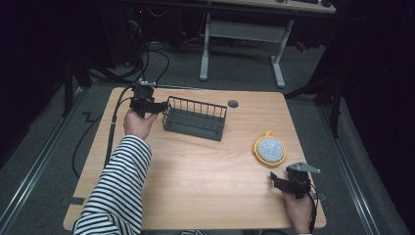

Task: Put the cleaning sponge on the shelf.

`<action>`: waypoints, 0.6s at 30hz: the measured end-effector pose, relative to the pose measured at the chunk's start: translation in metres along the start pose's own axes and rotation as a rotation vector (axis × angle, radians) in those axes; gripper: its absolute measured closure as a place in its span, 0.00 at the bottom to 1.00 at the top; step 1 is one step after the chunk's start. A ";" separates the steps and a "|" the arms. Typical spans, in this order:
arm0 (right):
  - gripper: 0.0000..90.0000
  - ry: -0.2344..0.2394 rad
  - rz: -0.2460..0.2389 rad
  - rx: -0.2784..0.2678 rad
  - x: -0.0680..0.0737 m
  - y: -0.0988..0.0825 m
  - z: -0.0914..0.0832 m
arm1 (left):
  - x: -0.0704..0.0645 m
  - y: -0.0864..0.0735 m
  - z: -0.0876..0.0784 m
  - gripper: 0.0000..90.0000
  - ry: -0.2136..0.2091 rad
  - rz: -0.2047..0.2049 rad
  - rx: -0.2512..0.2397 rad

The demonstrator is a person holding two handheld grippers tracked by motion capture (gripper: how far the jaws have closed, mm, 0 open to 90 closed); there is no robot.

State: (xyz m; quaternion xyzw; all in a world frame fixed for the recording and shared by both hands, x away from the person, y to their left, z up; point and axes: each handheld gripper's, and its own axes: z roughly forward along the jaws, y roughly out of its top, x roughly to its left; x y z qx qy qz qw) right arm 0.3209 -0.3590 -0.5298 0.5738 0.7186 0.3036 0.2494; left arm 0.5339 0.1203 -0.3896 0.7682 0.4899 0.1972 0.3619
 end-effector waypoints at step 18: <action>0.34 -0.007 0.017 -0.004 -0.002 0.000 0.000 | 0.007 -0.001 0.057 0.64 0.024 -0.010 0.112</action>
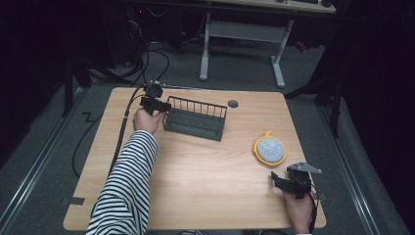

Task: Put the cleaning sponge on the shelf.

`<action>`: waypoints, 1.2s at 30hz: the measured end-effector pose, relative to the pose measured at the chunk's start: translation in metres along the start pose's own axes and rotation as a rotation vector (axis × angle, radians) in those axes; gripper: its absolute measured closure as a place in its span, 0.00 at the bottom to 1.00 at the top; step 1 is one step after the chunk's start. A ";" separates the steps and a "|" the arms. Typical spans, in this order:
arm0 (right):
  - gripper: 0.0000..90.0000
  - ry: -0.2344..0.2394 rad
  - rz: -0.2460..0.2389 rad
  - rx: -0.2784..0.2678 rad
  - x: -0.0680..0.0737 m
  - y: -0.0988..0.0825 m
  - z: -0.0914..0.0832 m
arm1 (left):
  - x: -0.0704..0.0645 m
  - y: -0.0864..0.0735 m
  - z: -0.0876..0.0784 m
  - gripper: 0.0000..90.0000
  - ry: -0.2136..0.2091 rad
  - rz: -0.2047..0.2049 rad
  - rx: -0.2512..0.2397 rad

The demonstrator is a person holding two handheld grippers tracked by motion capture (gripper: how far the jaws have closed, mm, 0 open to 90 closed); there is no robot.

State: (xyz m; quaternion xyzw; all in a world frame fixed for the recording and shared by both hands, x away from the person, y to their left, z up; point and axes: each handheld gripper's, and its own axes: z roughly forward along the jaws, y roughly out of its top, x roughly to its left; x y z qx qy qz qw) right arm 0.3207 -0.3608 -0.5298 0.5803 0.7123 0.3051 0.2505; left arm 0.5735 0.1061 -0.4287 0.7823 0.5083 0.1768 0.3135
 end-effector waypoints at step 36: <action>0.33 -0.002 -0.001 0.002 0.000 0.000 0.000 | -0.015 -0.020 0.001 0.91 -0.079 0.087 0.030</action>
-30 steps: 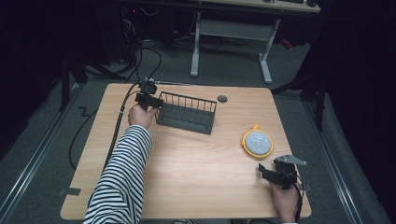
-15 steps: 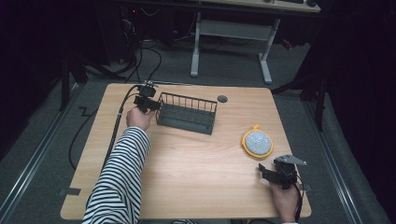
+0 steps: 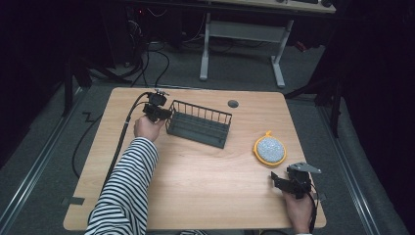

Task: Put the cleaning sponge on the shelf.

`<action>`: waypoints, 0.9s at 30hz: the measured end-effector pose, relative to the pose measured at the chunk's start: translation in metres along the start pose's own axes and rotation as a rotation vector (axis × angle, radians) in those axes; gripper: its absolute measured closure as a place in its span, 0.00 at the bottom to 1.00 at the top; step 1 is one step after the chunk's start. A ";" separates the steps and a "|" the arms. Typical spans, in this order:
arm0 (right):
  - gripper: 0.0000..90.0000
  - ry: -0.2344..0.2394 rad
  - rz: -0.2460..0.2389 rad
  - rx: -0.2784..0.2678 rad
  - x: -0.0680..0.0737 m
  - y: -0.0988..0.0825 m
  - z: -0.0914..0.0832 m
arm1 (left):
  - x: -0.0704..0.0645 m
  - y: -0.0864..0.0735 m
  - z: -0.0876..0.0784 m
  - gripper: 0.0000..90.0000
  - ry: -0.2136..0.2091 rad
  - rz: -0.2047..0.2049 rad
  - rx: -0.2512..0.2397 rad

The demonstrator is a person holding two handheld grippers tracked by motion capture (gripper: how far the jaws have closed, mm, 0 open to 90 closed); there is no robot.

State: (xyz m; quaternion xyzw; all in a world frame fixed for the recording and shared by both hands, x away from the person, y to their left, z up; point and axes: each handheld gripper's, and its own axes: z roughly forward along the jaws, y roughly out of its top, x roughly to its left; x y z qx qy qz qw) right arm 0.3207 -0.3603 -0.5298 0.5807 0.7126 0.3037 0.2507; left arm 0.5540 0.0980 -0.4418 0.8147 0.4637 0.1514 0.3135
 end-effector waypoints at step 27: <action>0.33 0.001 -0.007 0.003 0.000 0.000 0.000 | -0.039 -0.029 -0.019 0.93 -0.073 0.050 -0.029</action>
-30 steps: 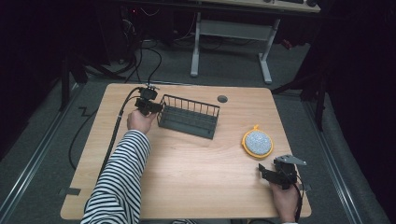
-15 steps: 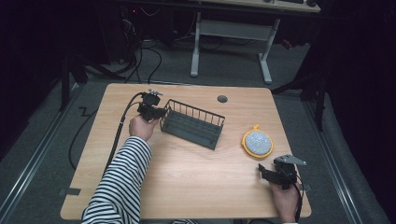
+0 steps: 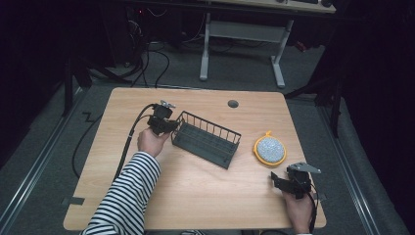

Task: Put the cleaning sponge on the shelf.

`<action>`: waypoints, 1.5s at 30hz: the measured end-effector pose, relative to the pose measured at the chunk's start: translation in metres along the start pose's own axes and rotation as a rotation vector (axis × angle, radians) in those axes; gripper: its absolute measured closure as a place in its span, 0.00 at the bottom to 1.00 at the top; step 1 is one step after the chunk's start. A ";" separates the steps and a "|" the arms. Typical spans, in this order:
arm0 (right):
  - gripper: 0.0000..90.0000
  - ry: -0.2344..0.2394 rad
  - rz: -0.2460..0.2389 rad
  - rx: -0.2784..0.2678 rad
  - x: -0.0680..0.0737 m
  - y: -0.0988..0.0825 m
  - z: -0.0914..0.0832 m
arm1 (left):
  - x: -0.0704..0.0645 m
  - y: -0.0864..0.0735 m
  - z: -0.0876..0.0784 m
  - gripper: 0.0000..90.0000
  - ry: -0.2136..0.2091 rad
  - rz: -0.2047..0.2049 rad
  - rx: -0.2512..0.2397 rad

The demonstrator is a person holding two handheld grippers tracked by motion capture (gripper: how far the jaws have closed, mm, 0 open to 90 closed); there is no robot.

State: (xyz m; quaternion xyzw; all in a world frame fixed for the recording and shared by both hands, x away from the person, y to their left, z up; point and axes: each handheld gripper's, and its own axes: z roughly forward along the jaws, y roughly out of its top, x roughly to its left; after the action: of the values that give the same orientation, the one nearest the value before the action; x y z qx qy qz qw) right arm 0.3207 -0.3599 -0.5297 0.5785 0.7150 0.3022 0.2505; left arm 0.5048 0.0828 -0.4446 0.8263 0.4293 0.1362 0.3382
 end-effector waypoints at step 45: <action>0.33 0.001 0.003 0.001 0.000 0.000 0.000 | -0.046 0.001 -0.007 0.56 -0.097 0.062 -0.039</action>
State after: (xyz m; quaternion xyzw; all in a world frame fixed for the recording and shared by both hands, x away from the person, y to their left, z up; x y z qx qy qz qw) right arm 0.3206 -0.3598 -0.5296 0.5795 0.7144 0.3025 0.2496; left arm 0.4743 0.0486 -0.4361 0.8379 0.3840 0.1150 0.3704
